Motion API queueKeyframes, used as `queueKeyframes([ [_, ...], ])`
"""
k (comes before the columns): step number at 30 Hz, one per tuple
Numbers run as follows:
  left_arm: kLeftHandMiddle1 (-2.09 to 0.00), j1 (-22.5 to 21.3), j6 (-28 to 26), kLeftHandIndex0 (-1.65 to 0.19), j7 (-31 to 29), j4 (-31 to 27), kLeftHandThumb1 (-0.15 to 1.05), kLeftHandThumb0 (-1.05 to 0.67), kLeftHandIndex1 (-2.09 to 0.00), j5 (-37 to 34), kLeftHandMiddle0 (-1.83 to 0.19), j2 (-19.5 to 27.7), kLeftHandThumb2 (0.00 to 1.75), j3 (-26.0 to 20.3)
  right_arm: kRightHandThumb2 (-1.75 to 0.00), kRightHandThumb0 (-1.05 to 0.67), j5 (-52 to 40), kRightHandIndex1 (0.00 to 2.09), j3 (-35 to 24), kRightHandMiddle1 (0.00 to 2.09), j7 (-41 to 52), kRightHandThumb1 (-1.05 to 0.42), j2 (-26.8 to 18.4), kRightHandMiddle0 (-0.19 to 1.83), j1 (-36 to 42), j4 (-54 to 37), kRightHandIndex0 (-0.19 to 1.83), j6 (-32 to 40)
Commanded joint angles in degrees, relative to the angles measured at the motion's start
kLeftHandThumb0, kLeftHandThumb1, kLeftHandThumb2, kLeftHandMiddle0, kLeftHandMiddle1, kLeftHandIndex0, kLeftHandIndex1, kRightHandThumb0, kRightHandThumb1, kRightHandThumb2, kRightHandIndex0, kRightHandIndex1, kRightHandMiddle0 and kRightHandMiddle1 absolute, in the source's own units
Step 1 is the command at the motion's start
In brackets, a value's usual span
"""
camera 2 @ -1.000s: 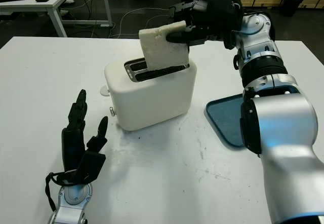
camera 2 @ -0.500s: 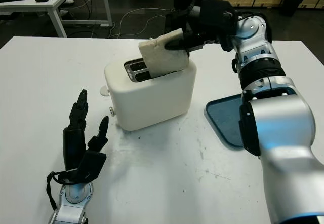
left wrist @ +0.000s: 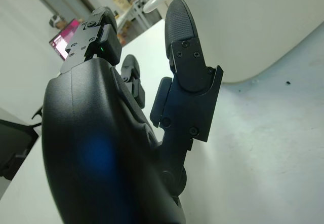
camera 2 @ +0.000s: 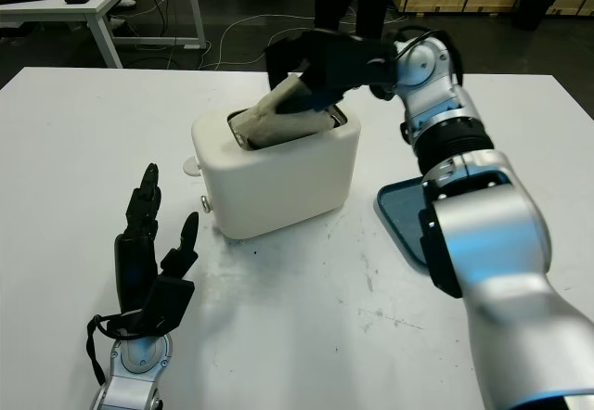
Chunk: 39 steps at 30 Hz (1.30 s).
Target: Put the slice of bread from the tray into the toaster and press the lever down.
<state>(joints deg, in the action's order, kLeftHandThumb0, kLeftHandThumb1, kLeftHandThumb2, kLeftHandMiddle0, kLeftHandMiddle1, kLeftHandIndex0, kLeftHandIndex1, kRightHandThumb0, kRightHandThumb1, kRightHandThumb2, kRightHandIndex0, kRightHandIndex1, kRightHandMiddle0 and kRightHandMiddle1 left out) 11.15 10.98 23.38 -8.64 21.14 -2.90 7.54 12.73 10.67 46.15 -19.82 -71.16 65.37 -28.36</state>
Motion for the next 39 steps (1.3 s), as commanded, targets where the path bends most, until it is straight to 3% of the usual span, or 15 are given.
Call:
queueKeyframes([
  [1,-0.04,-0.15,1.03,-0.17,0.56,0.95,0.92,-0.54,0.00,-0.07,-0.21,-1.22,0.55,0.04,-0.44,-0.49,-0.08,1.75,0.09,1.75,-1.00,-0.92,0.59,0.83,1.65,-1.10,1.07,-1.33],
  [16,-0.04,0.00,0.93,-0.16,0.59,1.04,0.92,-0.53,0.00,-0.04,-0.21,-1.26,0.55,0.12,-0.43,-0.48,0.51,1.75,0.37,1.75,-5.13,-0.92,-0.03,0.80,2.58,-1.88,1.05,-4.18],
  [23,-0.03,0.19,0.89,-0.16,-0.07,0.49,0.92,-0.54,0.00,-0.81,-0.21,-0.96,0.55,-0.30,-0.37,-0.47,9.67,1.75,4.52,1.71,-19.69,-0.92,-3.58,0.66,3.11,-1.80,0.93,-14.06],
  [24,-0.03,0.26,1.01,-0.16,-0.24,0.43,0.92,-0.54,0.00,-0.89,-0.20,-0.85,0.55,-0.36,-0.37,-0.48,11.91,1.75,5.68,1.66,-22.40,-0.92,-4.40,0.65,2.98,-1.72,0.90,-15.58],
  [27,-0.03,0.14,1.08,-0.16,-0.57,0.41,0.92,-0.54,0.00,-0.71,-0.21,-0.50,0.56,-0.60,-0.19,-0.60,17.57,1.53,9.05,1.04,-27.46,-0.92,-6.63,0.78,2.17,-1.85,0.46,-16.51],
  [29,-0.04,0.11,0.95,-0.17,-0.81,0.27,0.92,-0.54,0.00,-0.67,-0.21,-0.44,0.56,-0.73,-0.06,-0.66,21.07,1.27,11.13,0.63,-30.46,-0.92,-7.90,0.87,1.67,-2.32,0.34,-16.74],
  [32,-0.04,0.19,0.53,-0.17,-1.43,-0.11,0.92,-0.55,0.00,-1.32,-0.21,-0.70,0.55,-1.04,-0.01,-0.76,27.72,0.98,15.36,0.22,-34.94,-0.91,-9.96,0.88,0.58,-4.08,0.23,-16.26],
  [36,-0.04,0.41,0.16,-0.17,-1.70,-0.63,0.92,-0.54,0.00,-1.00,-0.21,-0.42,0.55,-1.04,0.00,-0.81,33.57,0.47,19.25,0.01,-37.45,-0.89,-11.58,0.73,-0.08,-7.07,0.14,-14.58],
  [39,-0.04,0.12,0.50,-0.17,-1.78,-0.23,0.92,-0.54,-0.01,-0.72,-0.21,-0.08,0.55,-1.26,0.00,-0.80,34.45,0.34,20.07,0.00,-37.60,-0.87,-11.87,0.65,0.20,-8.44,0.10,-13.25],
])
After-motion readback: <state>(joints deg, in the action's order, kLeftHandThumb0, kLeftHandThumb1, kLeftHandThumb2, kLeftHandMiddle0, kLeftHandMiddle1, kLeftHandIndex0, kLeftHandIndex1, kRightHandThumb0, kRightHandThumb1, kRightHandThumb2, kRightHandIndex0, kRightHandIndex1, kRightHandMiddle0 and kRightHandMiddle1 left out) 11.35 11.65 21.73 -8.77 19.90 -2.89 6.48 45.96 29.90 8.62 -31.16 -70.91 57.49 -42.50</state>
